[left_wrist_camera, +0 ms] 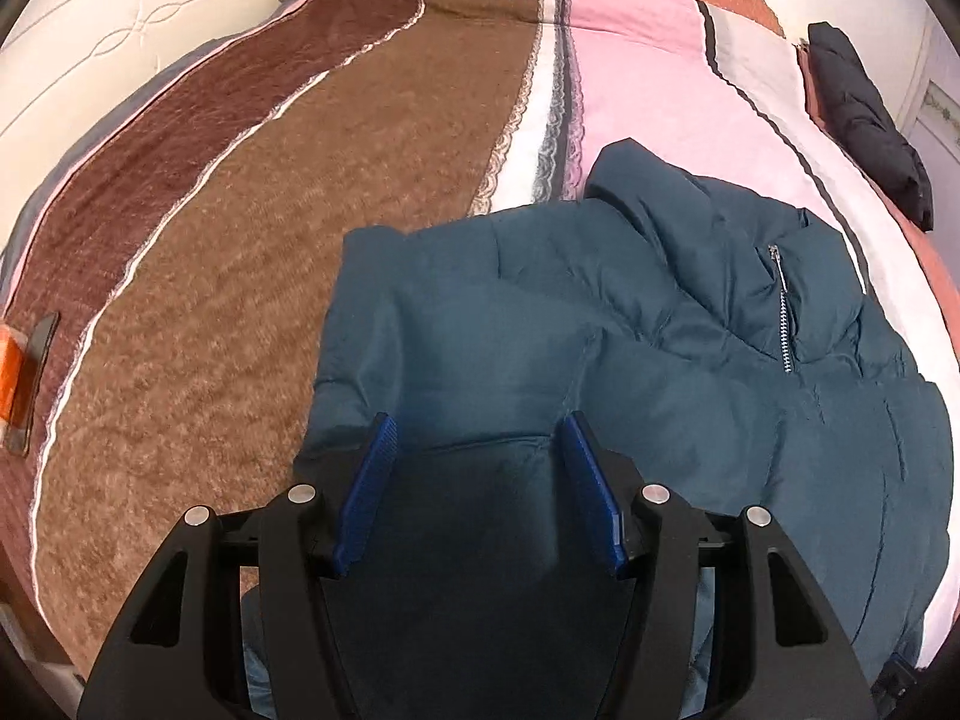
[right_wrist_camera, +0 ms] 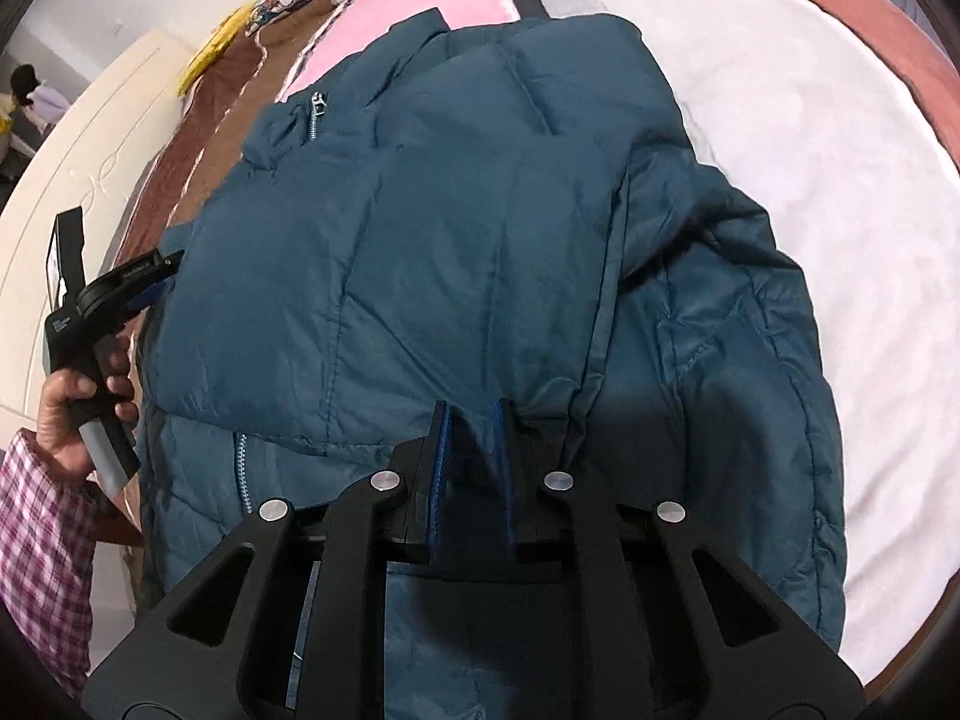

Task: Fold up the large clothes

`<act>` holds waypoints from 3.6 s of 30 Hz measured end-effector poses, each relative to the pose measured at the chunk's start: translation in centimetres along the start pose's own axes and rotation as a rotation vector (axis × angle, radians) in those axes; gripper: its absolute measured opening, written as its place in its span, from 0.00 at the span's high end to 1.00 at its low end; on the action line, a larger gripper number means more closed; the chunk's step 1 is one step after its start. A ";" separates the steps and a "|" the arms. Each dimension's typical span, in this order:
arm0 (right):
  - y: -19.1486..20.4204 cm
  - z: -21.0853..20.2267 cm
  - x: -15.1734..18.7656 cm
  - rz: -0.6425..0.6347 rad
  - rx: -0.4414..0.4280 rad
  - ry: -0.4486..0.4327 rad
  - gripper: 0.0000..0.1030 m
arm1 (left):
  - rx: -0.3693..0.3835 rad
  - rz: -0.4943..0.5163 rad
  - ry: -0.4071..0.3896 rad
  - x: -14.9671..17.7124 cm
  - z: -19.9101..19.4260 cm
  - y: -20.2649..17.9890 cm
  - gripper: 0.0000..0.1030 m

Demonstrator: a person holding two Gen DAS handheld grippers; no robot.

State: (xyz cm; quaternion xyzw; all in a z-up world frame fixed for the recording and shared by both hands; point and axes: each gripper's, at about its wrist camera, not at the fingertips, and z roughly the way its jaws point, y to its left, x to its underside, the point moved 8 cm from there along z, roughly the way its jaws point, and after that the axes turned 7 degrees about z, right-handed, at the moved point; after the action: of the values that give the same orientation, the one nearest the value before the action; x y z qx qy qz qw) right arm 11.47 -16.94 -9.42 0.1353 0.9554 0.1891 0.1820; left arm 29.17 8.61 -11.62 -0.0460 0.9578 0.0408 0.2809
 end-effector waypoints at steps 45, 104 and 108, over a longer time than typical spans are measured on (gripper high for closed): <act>-14.0 -14.8 14.8 0.022 0.140 0.080 0.47 | 0.145 -0.061 0.172 28.7 -19.6 12.0 0.44; -5.3 -19.9 -2.1 0.057 -0.292 -0.112 0.92 | 0.395 -0.106 -0.230 7.9 -24.8 8.3 0.90; -4.7 -18.6 -6.8 0.083 -0.291 -0.125 0.92 | 0.389 -0.096 -0.254 2.9 -23.5 7.5 0.90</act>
State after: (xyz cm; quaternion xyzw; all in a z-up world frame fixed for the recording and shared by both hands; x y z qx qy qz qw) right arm 9.25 -29.20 6.73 0.1586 0.8983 0.3239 0.2508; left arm 13.37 13.45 6.92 -0.0308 0.9012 -0.1526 0.4044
